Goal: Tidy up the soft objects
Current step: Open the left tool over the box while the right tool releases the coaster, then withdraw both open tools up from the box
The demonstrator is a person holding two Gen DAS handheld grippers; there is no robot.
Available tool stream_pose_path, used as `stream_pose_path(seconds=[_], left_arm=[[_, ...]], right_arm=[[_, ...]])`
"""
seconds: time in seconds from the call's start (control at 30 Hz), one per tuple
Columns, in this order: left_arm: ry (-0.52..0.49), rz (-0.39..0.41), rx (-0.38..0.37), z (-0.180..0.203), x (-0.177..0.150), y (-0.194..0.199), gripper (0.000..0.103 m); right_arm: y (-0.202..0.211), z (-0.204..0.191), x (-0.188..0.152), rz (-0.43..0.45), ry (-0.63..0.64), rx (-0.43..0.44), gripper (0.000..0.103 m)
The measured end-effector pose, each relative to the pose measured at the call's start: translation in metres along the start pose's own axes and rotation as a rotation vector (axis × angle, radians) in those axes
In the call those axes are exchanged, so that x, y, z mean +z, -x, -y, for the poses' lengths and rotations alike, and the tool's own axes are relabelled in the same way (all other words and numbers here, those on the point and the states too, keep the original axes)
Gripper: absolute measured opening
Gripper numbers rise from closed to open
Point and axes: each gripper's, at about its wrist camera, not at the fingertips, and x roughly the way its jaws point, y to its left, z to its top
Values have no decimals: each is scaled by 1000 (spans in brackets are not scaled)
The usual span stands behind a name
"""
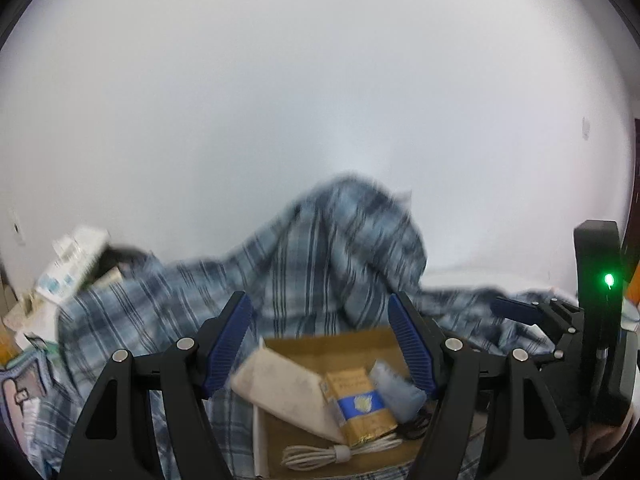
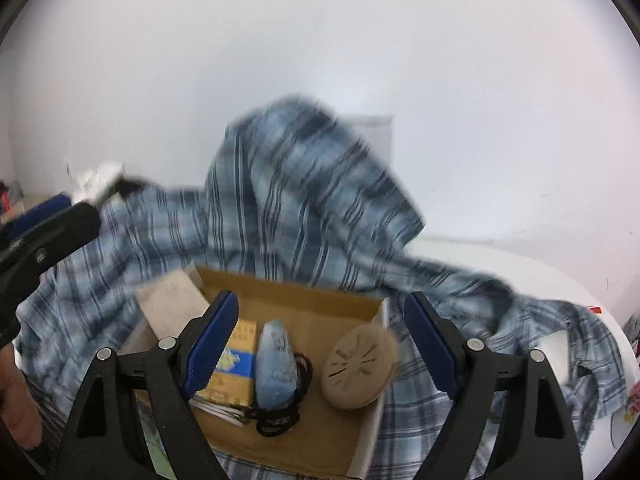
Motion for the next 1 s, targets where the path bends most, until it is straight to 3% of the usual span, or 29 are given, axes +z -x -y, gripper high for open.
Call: stream_pose_path(seconds=[0.27,0.4,0.53,0.63,0.8,0.9,0.93,1.0], left_arm=[[0,104,0,-6,8,73,73],[6,94,-42,-7,-1,96,73],[-13,81,-27,-4,-19,110,73],[7,56,-48,-5,-38,114,85],[32,18,-46,-5,-68,115,89],[32,17,-40,-6,-80,119,93],[28,23,-34,-6,-83,120,100],[16,35,-7,-7,-87,124,103]], right_arm=[[72,0,11,122,5,-8,84],[95,-7,-3,142,18,-12,86],[108,-8,-22,151,12,-26,89],[110,-6,-37,127,-12,-17,89],[109,-7,-65,92,-15,-26,90],[107,-11,-80,79,-12,-42,102],[108,-12,-85,80,-12,-50,103],[109,-13,-93,80,-5,-56,103]])
